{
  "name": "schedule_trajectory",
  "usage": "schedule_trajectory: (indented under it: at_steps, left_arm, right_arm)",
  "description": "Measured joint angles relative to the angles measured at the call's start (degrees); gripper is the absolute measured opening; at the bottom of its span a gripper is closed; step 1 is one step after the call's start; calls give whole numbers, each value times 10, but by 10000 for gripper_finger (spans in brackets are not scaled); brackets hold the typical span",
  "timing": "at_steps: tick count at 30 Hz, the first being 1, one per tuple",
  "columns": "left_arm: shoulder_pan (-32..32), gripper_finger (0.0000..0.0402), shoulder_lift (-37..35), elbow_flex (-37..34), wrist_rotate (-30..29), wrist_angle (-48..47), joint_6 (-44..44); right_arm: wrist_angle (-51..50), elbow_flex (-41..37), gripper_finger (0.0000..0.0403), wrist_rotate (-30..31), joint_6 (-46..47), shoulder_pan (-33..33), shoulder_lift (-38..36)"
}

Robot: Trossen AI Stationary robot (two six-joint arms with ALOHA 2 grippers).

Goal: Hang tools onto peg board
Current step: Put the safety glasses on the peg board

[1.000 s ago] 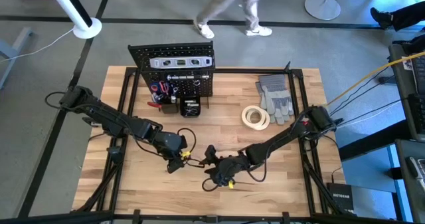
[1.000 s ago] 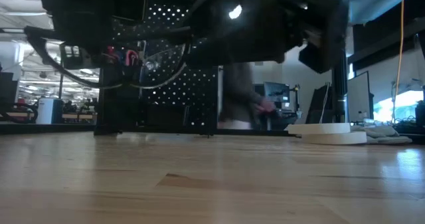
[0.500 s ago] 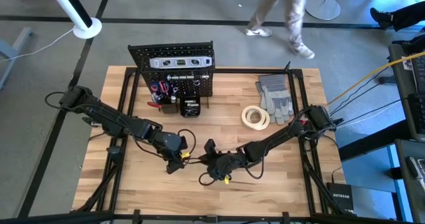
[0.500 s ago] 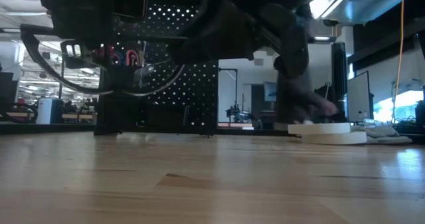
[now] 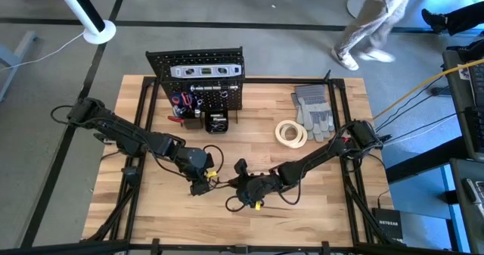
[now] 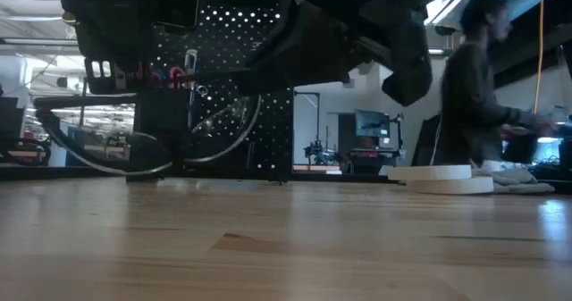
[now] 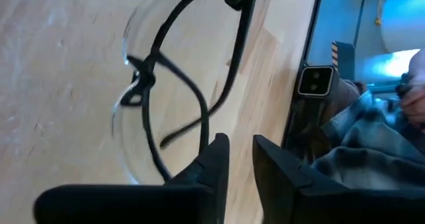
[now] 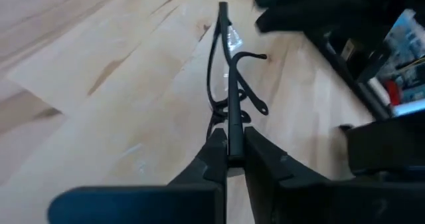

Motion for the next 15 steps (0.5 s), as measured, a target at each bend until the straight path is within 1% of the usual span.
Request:
schedule_trajectory:
  at_steps: [4, 8, 10, 13, 15]
  left_arm:
    - [6, 70, -13, 0, 23, -27, -2]
    - [10, 72, -52, 0, 16, -57, 7]
    - [3, 72, -78, 0, -18, -58, 18]
    - [-27, 72, -114, 0, -102, -56, 51]
    - [-53, 72, -128, 0, -165, -54, 82]
  right_arm:
    - [-23, 0, 28, -13, 61, 0, 0]
    - [-58, 0, 28, -34, 159, -7, -8]
    - [-85, 0, 28, -57, 218, -18, -19]
    - [-103, -9, 28, -82, 288, -38, -36]
    - [-105, -23, 28, -112, 327, -54, -45]
